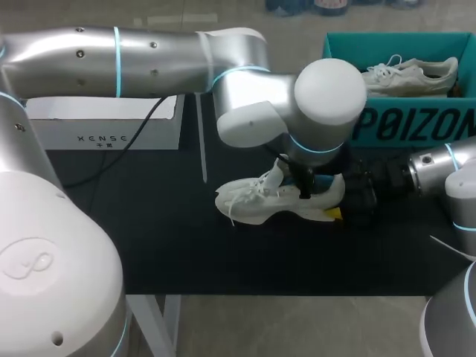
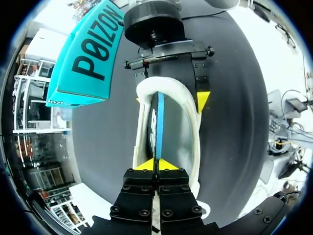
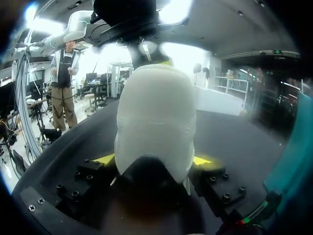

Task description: Take the shoe out of the shoebox, open the shoe tongue, remove and reinsert the insole, then place the shoe into the shoebox

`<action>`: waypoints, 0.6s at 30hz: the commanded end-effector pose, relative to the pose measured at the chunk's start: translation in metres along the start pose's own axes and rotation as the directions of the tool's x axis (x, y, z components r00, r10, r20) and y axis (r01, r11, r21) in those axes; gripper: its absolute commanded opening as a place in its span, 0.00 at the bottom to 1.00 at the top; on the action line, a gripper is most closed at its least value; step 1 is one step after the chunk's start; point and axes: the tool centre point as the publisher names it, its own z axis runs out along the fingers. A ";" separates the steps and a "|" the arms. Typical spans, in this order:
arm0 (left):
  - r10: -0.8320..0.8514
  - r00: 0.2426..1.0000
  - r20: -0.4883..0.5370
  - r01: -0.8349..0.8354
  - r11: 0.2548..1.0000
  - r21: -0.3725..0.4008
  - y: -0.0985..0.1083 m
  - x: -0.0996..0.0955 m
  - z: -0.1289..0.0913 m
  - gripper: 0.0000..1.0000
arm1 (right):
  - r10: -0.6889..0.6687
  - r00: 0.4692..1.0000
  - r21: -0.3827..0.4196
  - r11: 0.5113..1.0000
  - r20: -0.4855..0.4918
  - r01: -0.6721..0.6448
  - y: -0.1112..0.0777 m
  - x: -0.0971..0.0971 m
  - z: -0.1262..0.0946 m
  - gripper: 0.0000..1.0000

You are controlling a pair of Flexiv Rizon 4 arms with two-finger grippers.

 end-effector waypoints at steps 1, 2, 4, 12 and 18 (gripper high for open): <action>0.005 1.000 -0.005 -0.005 1.000 0.019 0.000 0.002 -0.001 0.00 | 0.000 1.000 0.002 1.000 0.002 0.000 -0.002 0.002 0.003 0.00; 0.006 1.000 -0.006 -0.006 1.000 0.021 -0.002 0.002 -0.001 0.00 | 0.000 1.000 0.002 1.000 0.002 0.000 -0.002 0.002 0.003 0.00; 0.007 1.000 -0.008 -0.007 1.000 0.027 -0.005 0.003 -0.001 0.00 | 0.000 1.000 0.002 1.000 0.002 0.000 -0.002 0.002 0.003 0.00; 0.018 1.000 -0.009 -0.017 0.999 0.031 -0.015 0.004 0.001 0.00 | 0.000 1.000 0.002 1.000 0.002 0.000 -0.002 0.002 0.003 0.00; 0.014 1.000 -0.006 -0.014 1.000 0.026 -0.019 0.003 0.002 0.00 | 0.000 1.000 0.002 1.000 0.002 0.000 -0.002 0.002 0.003 0.00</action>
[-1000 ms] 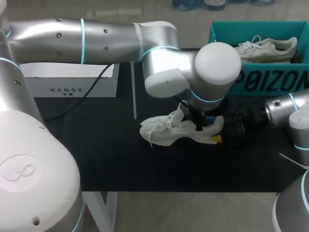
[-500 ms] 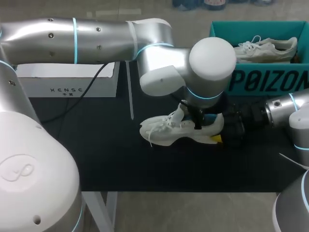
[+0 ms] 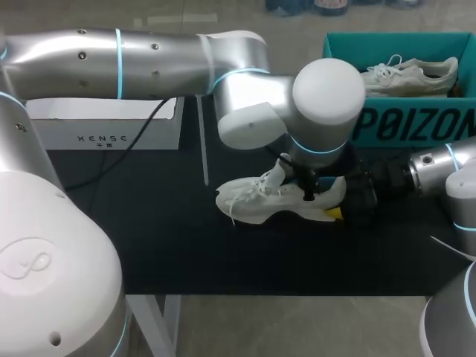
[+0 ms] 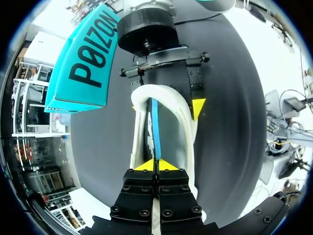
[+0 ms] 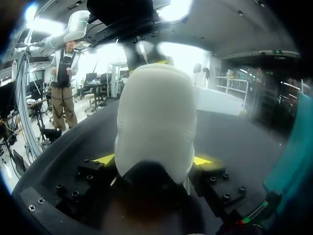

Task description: Take the shoe out of the shoebox, open the shoe tongue, remove and reinsert the insole, then place the shoe into the shoebox

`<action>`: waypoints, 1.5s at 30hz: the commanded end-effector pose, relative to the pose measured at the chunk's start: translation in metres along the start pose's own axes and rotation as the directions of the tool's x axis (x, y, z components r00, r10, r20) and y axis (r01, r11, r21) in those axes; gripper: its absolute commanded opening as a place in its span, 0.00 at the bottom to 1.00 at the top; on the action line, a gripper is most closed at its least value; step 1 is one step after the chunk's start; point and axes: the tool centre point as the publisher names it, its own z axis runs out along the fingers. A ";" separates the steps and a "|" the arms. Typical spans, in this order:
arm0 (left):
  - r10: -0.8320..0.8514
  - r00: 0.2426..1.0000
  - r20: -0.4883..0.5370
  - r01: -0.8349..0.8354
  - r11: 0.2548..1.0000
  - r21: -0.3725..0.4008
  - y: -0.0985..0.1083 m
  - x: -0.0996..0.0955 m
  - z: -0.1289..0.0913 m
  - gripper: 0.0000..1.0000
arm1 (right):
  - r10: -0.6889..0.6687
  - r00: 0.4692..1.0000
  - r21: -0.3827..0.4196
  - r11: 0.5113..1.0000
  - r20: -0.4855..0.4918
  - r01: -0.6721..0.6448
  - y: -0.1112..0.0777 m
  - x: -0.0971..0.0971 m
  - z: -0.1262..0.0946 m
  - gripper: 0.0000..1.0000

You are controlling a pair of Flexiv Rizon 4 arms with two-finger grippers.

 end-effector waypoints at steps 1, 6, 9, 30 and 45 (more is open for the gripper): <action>0.001 1.000 0.003 -0.001 1.000 -0.004 -0.007 -0.001 0.002 0.00 | 0.000 1.000 0.002 1.000 0.002 0.000 -0.002 0.002 0.004 0.00; -0.002 1.000 0.003 0.002 1.000 -0.004 -0.009 -0.002 0.004 0.28 | 0.000 1.000 0.002 1.000 0.002 0.000 -0.002 0.002 0.004 0.00; -0.005 1.000 0.003 0.005 1.000 -0.003 -0.009 -0.003 0.004 0.32 | 0.000 1.000 0.002 1.000 0.002 0.000 -0.002 0.002 0.004 0.00; -0.016 1.000 -0.010 0.017 1.000 0.025 -0.018 -0.003 0.017 0.00 | 0.000 1.000 0.002 1.000 0.002 0.000 -0.002 0.002 0.004 0.00; -0.044 0.999 0.007 0.043 0.996 0.082 -0.015 0.001 -0.013 0.00 | 0.000 1.000 0.002 1.000 0.002 0.000 -0.002 0.002 0.004 0.00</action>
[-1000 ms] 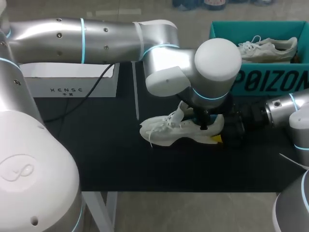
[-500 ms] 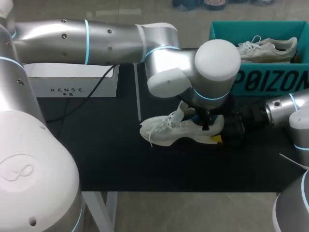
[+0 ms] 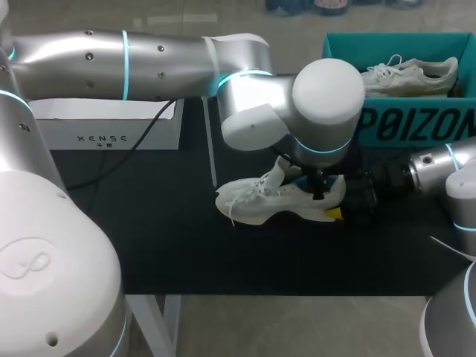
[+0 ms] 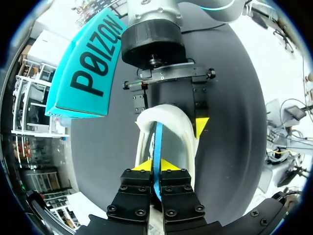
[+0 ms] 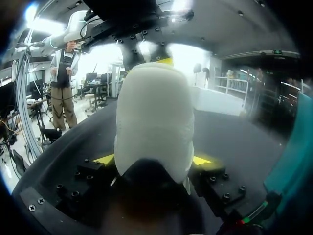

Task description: Take the shoe out of the shoebox, open the shoe tongue, remove and reinsert the insole, then place the shoe into the shoebox

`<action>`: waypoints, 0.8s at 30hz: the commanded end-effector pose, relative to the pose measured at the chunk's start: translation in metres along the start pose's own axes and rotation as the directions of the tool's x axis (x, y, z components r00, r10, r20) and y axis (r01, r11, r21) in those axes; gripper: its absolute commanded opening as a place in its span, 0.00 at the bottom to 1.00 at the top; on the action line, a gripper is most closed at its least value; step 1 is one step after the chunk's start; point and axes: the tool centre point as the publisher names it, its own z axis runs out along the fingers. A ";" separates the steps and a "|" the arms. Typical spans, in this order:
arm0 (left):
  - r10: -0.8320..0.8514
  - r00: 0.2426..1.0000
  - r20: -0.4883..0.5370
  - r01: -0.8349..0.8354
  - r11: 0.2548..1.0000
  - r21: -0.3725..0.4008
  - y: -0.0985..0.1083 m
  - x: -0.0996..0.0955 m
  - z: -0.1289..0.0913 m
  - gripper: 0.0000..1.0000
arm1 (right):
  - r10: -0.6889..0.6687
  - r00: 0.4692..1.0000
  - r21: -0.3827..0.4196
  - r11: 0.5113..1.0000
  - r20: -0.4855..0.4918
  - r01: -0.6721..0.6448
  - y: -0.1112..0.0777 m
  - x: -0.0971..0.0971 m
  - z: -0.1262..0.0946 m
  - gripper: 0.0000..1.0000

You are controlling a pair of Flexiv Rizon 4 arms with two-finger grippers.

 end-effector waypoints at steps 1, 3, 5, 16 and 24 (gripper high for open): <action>-0.009 1.000 0.010 0.008 1.000 0.023 0.006 0.003 -0.016 0.00 | 0.001 1.000 0.003 1.000 0.002 -0.001 -0.002 0.001 0.004 0.00; -0.018 1.000 0.013 0.018 0.999 0.038 0.006 0.003 -0.021 0.00 | 0.001 1.000 0.003 1.000 0.002 -0.001 -0.002 0.001 0.004 0.00; -0.024 1.000 0.014 0.024 0.998 0.052 0.005 0.004 -0.025 0.00 | 0.001 1.000 0.003 1.000 0.002 -0.001 -0.002 0.001 0.004 0.00; -0.043 0.998 0.037 0.040 0.996 0.080 -0.011 0.005 -0.037 0.00 | 0.001 1.000 0.003 1.000 0.002 -0.001 -0.002 0.001 0.004 0.00; -0.047 0.998 0.048 0.040 0.990 0.132 -0.041 0.010 -0.038 0.00 | 0.001 1.000 0.003 1.000 0.002 -0.001 -0.002 0.001 0.004 0.00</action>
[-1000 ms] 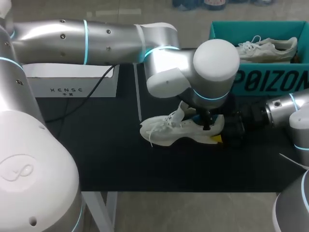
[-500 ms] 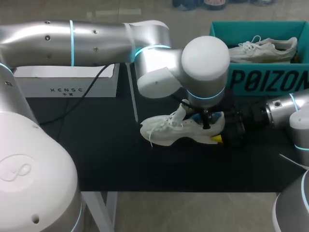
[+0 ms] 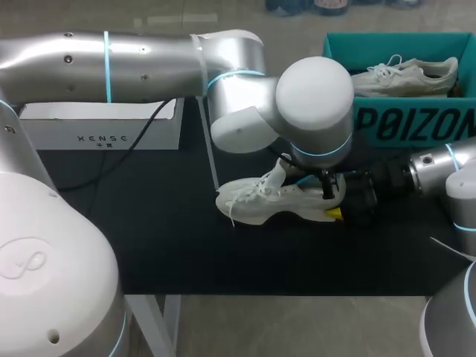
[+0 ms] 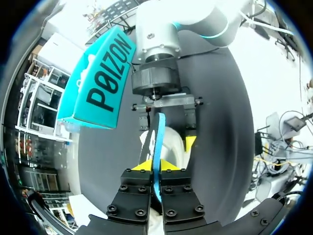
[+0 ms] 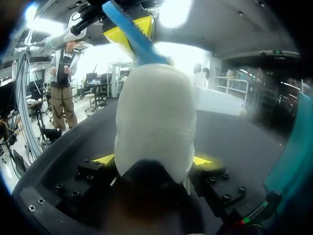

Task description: Take the shoe out of the shoebox, open the shoe tongue, remove and reinsert the insole, then place the shoe into the shoebox

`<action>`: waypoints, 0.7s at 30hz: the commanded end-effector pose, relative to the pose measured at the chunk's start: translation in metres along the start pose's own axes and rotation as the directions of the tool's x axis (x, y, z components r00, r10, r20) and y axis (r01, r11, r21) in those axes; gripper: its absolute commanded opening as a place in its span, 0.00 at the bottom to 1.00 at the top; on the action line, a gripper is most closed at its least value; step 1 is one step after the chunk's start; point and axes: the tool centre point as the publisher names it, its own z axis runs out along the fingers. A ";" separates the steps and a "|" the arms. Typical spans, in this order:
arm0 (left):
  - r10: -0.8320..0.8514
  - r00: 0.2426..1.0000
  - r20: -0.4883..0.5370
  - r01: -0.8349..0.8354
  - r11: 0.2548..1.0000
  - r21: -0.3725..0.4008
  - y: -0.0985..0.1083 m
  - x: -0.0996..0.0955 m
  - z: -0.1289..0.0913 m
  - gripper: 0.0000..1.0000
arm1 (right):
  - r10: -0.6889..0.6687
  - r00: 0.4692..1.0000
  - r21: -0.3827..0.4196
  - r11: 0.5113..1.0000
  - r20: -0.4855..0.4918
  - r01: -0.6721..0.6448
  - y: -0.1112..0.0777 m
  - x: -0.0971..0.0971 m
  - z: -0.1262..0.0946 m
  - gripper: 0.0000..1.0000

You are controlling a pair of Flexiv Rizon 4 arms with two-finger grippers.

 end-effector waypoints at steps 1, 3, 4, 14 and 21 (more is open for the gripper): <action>-0.001 1.000 0.011 0.001 1.000 0.016 -0.020 0.004 0.004 0.00 | 0.001 1.000 0.003 1.000 0.003 -0.001 -0.002 0.001 0.004 0.00; 0.001 1.000 0.018 -0.001 0.999 0.035 -0.030 0.006 0.002 0.00 | 0.001 1.000 0.003 1.000 0.003 -0.001 -0.002 0.001 0.004 0.00; 0.001 1.000 0.019 -0.002 0.999 0.048 -0.035 0.007 0.001 0.00 | 0.001 1.000 0.003 1.000 0.003 -0.001 -0.002 0.001 0.004 0.00; 0.022 1.000 0.014 -0.024 0.978 0.209 -0.090 0.007 -0.046 0.00 | 0.001 1.000 0.003 1.000 0.003 -0.001 -0.002 0.001 0.004 0.00; 0.032 0.995 -0.092 0.004 0.929 0.369 -0.119 -0.008 -0.100 0.00 | 0.001 1.000 0.003 1.000 0.003 -0.001 -0.002 0.001 0.004 0.00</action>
